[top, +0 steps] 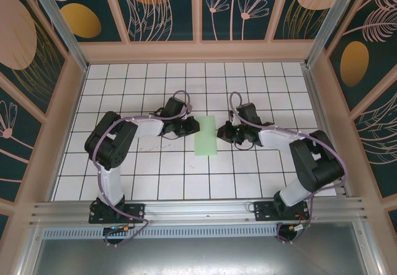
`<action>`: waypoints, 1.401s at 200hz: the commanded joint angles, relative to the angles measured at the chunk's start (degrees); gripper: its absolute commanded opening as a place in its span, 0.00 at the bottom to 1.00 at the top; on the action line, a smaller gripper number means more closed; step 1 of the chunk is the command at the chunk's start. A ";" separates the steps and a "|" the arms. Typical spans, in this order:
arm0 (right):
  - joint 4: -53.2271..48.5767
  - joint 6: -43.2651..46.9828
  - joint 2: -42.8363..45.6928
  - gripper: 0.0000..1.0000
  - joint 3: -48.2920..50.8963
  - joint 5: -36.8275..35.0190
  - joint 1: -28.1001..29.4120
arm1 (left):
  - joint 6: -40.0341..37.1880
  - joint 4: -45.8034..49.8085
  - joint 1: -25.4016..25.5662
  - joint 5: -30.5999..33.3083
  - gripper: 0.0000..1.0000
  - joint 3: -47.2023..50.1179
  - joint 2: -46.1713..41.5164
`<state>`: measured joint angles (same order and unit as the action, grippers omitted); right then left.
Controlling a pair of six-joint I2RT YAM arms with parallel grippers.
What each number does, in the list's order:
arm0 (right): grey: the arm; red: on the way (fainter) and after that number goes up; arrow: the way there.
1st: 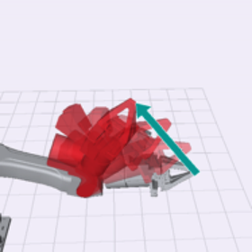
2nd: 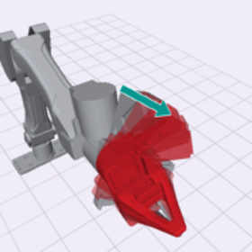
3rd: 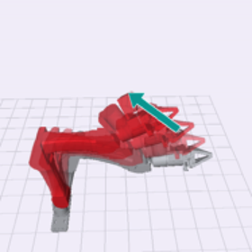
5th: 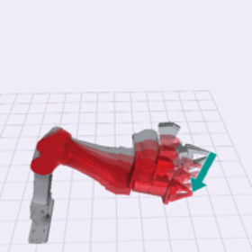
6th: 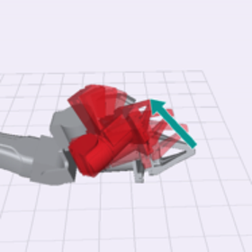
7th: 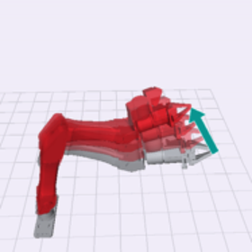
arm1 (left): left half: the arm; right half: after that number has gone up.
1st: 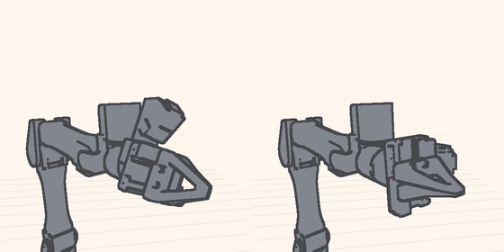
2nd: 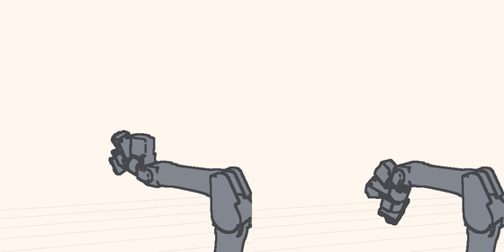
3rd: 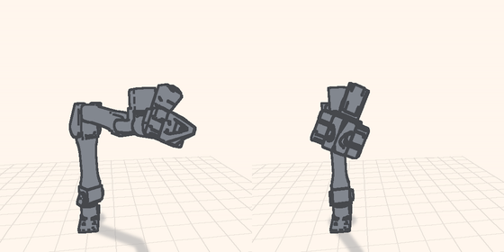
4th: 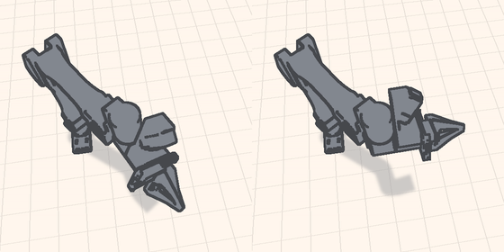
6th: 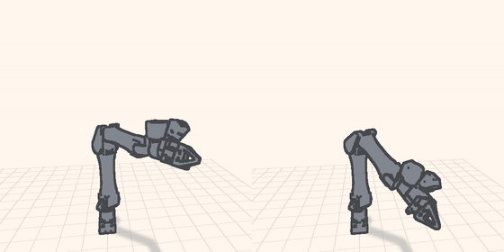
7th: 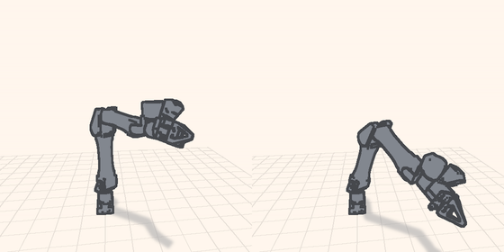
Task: Fold a paper plane with a square sheet of paper (pick it up from the middle)
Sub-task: First fold in half a square sheet of paper at the center of the table.
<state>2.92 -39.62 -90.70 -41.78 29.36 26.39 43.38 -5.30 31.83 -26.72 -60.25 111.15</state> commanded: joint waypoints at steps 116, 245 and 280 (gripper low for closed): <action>6.96 -6.02 -12.05 0.00 -4.40 1.58 0.48 | 2.04 -3.10 1.46 -11.31 0.09 -13.30 10.41; -2.60 0.87 -12.49 0.00 -6.15 1.69 2.50 | 2.42 3.48 2.57 -2.98 0.00 -11.00 15.66; -4.27 1.36 -9.55 0.00 -2.14 2.07 4.47 | 3.52 3.98 2.57 -0.41 0.00 -9.47 16.01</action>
<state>4.71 -40.34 -102.74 -46.96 30.04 28.88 46.26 -7.66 34.52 -34.59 -72.95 124.40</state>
